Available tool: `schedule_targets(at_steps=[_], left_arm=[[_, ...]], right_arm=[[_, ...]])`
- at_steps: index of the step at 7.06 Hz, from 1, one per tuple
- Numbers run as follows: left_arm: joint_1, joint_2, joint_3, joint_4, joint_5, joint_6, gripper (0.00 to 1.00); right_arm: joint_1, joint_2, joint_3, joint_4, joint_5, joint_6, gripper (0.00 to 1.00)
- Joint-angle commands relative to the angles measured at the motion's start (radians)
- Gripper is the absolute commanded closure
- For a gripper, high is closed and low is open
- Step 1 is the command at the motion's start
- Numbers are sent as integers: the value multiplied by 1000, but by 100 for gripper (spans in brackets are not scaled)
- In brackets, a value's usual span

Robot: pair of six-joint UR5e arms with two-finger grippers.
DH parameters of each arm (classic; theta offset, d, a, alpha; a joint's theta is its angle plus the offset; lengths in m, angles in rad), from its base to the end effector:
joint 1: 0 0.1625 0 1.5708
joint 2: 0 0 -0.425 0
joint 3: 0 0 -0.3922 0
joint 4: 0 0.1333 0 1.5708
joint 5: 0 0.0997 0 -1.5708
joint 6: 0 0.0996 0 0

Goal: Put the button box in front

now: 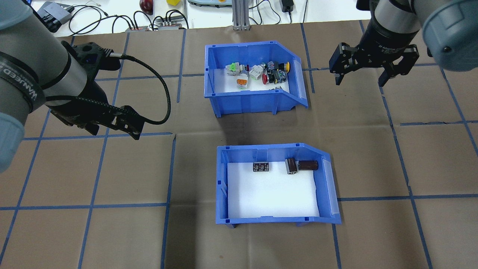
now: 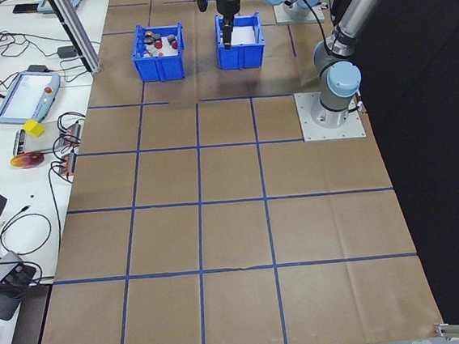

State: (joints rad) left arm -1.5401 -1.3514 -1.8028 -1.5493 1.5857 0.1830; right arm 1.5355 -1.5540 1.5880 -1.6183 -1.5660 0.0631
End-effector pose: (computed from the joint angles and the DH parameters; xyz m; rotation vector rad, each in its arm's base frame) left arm -0.1195 -0.4041 0.4737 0.2377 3.1168 -0.0113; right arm 0.1160 -0.5046 0.4759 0.1542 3.1327 -0.0211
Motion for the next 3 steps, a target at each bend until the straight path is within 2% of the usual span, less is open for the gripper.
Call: schedule_targets(at_steps=[1, 3], left_arm=[[0, 0, -3, 0, -1, 0, 0], [0, 2, -7, 0, -1, 0, 0]], right_arm=[[0, -5, 0, -2, 0, 0, 0], [0, -3, -2, -2, 0, 0, 0]])
